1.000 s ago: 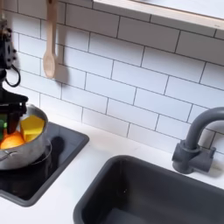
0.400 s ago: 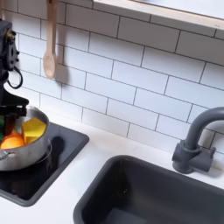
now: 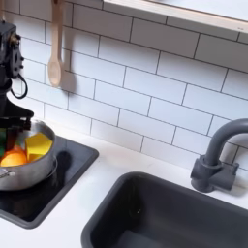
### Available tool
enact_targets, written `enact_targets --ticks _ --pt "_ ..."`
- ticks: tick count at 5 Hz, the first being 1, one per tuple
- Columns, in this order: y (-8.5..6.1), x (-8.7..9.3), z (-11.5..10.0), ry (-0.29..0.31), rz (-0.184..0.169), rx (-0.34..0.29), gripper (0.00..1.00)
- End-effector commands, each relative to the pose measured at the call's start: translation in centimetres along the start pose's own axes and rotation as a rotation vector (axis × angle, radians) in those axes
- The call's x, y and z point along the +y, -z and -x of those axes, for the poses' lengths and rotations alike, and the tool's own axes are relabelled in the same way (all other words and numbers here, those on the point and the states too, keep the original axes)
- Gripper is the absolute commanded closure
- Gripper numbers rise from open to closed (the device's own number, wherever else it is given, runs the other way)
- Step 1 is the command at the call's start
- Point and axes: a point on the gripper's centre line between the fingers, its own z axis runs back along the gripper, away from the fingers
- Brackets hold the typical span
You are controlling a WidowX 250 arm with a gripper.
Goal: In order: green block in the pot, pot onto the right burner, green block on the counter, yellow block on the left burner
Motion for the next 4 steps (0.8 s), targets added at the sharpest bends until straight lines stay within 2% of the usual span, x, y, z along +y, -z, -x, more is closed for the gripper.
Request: enact_targets --ticks 1,2,3,4 --pt "-1.3 -0.5 -0.9 -0.008 0.027 -0.039 1.0" --pt "-1.9 -0.6 -1.3 -0.007 0.035 -0.053 1.0" --pt "-3.0 -1.3 -1.7 0.004 0.061 -0.07 1.0" --pt "-4.7 -1.7 -2.0 0.023 0.101 -0.079 1.0"
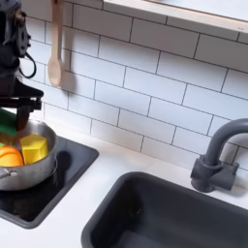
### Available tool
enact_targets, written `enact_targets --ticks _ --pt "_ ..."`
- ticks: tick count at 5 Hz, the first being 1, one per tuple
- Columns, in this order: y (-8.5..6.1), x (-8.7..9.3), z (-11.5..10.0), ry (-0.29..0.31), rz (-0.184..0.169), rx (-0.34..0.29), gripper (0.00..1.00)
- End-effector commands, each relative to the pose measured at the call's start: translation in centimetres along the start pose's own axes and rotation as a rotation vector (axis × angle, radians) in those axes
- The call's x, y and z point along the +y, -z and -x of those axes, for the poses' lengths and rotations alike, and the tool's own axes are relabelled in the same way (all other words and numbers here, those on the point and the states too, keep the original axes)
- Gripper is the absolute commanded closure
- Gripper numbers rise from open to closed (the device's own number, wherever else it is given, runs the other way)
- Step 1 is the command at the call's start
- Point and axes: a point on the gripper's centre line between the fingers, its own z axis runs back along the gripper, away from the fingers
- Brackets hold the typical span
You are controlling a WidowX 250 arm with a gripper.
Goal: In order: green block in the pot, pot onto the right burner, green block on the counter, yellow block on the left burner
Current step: 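Take the green block out of the pot and put it on the counter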
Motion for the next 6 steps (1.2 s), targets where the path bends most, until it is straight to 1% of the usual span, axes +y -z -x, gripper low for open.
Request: enact_targets --ticks 1,2,3,4,5,6 --pt "-3.1 -1.7 -0.3 0.045 0.102 0.002 1.0" --pt "-4.1 -3.3 0.2 0.083 0.167 0.018 1.0" --pt "-3.8 -4.9 1.0 0.119 0.203 0.053 1.0" --pt "-4.4 -7.6 2.8 0.19 0.272 0.09 1.0" --pt "-3.8 -8.8 3.9 0.223 0.304 0.127 1.0" --pt "-3.7 -9.3 5.3 0.257 0.318 0.147 1.0"
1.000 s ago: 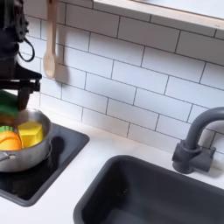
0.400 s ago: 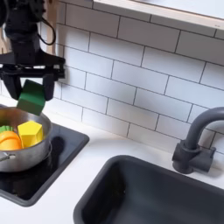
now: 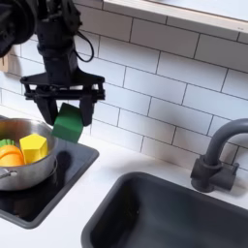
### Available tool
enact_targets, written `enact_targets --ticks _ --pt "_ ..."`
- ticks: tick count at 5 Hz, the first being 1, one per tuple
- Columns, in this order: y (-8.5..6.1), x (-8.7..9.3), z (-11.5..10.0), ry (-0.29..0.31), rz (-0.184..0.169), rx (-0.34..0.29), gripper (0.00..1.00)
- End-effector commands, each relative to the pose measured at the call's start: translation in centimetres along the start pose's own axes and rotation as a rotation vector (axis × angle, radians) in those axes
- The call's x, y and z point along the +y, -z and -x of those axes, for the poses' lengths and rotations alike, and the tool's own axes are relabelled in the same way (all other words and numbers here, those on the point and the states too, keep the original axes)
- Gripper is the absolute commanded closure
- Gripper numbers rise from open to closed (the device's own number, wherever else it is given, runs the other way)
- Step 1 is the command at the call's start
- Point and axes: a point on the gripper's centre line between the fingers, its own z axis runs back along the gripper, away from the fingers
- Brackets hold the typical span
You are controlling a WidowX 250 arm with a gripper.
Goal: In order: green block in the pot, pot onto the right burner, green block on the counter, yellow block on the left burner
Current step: 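Take the green block out of the pot and put it on the counter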
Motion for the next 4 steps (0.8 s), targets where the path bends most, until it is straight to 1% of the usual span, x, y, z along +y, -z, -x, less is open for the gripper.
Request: enact_targets --ticks 1,2,3,4 --pt "2.1 -1.1 1.6 0.046 0.022 0.057 1.0" --pt "3.1 -1.2 1.8 0.054 0.023 0.082 1.0" --pt "3.4 -1.1 1.2 0.066 0.009 0.073 1.0" --pt "4.6 -1.3 1.3 0.054 0.023 0.118 1.0"
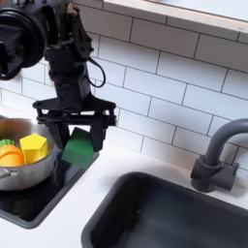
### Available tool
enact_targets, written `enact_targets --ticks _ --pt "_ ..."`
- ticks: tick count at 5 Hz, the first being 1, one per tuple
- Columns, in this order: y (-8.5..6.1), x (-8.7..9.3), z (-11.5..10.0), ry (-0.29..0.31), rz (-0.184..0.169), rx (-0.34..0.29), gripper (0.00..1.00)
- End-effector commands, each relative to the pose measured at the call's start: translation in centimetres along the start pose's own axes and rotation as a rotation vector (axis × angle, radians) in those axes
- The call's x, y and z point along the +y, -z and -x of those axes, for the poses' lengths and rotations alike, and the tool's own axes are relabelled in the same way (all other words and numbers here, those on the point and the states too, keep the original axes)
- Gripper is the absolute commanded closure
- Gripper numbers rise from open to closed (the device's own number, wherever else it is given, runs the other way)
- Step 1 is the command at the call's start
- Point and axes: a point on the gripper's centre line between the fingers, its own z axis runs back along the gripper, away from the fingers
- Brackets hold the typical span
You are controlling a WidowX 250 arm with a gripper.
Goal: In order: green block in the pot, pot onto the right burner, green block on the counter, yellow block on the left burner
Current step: 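Take the green block out of the pot and put it on the counter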
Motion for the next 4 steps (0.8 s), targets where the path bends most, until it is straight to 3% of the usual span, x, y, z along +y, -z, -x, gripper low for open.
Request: enact_targets --ticks 1,4 --pt "1.8 -0.1 -0.4 -0.009 0.0 0.052 1.0" --pt "3.3 0.5 0.1 -0.007 -0.021 0.122 1.0"
